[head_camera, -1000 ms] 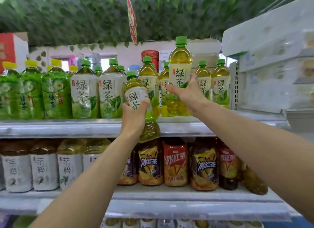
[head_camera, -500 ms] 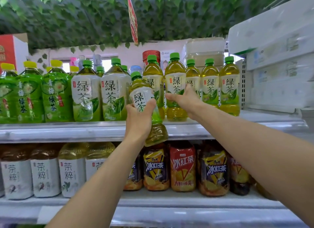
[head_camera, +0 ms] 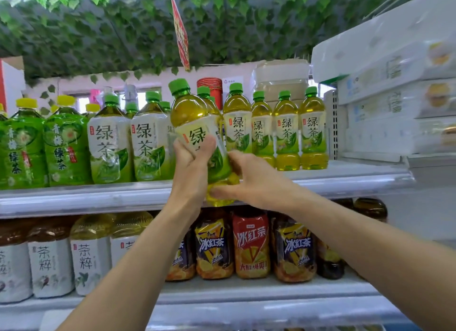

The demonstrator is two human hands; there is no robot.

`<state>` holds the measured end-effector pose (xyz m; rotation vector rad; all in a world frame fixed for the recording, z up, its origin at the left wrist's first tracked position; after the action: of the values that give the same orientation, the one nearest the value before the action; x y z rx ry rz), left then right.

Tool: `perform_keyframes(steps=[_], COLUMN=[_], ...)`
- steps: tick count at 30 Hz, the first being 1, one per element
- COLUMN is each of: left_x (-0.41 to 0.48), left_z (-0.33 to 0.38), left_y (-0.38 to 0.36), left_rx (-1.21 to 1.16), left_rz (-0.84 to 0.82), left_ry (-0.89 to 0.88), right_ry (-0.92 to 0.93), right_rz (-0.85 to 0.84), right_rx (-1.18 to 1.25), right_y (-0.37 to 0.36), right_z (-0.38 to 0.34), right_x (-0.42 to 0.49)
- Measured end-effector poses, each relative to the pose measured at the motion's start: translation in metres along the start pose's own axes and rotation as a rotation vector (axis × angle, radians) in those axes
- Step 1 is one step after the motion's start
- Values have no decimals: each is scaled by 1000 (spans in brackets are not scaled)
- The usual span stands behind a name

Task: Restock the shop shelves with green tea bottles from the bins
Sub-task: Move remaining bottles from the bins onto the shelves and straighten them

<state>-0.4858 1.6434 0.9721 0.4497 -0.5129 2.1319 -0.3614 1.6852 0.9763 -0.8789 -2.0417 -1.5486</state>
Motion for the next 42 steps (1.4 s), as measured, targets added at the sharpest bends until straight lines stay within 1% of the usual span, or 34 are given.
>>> perform_keyframes(steps=[3, 5, 6, 7, 8, 9, 11, 12, 13, 16, 20, 22, 27, 33, 36, 39, 42], left_x=[-5, -4, 0, 5, 12, 20, 35, 41, 46, 57, 63, 63, 67, 66, 63, 60, 59], left_z=[19, 30, 35, 41, 44, 42, 28, 17, 5, -18, -27, -30, -34, -39, -37, -35, -34], left_y=[-24, -39, -41, -40, -35, -29, -15, -10, -7, 1, 4, 4, 3, 3, 1, -2, -4], left_rx=[61, 80, 84, 111, 173, 256, 472, 571, 641, 749, 993, 1046, 1070, 1073, 1082, 1130, 1162], left_rz=[-39, -112, -120, -88, -22, 60, 202, 227, 216, 170, 285, 329, 363, 416, 430, 420, 365], left_ry=[-109, -148, -156, -171, -184, -188, -131, -81, -31, 44, 19, -17, -57, -109, -117, -102, -65], right_ry=[3, 26, 33, 31, 15, -14, -90, -130, -167, -259, -327, -339, -407, -416, -386, -364, -368], right_rz=[191, 296, 331, 360, 387, 412, 455, 470, 475, 417, 345, 330, 304, 269, 246, 166, 145], right_rx=[-107, -87, -68, -61, -62, -60, -22, 16, 58, 93, 106, 124, 114, 65, -1, -145, -130], right_y=[17, 30, 37, 44, 52, 60, 74, 79, 83, 82, 71, 69, 68, 65, 63, 58, 56], right_z=[-3, -1, 3, 9, 16, 25, 44, 55, 66, 90, 109, 116, 131, 133, 126, 115, 114], right_x=[3, 4, 5, 6, 7, 8, 10, 10, 10, 12, 13, 15, 17, 17, 15, 12, 9])
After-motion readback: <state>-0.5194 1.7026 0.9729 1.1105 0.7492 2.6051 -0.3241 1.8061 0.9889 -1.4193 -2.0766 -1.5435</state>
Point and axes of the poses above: each hand's wrist, its own x-axis towards the middle knuckle, its own y-axis out of the back of the hand, z = x × y, the point moved 5 cm from there along x, towards the middle knuckle, and after that the axes turned 14 degrees about y, right-handed, at the moved point
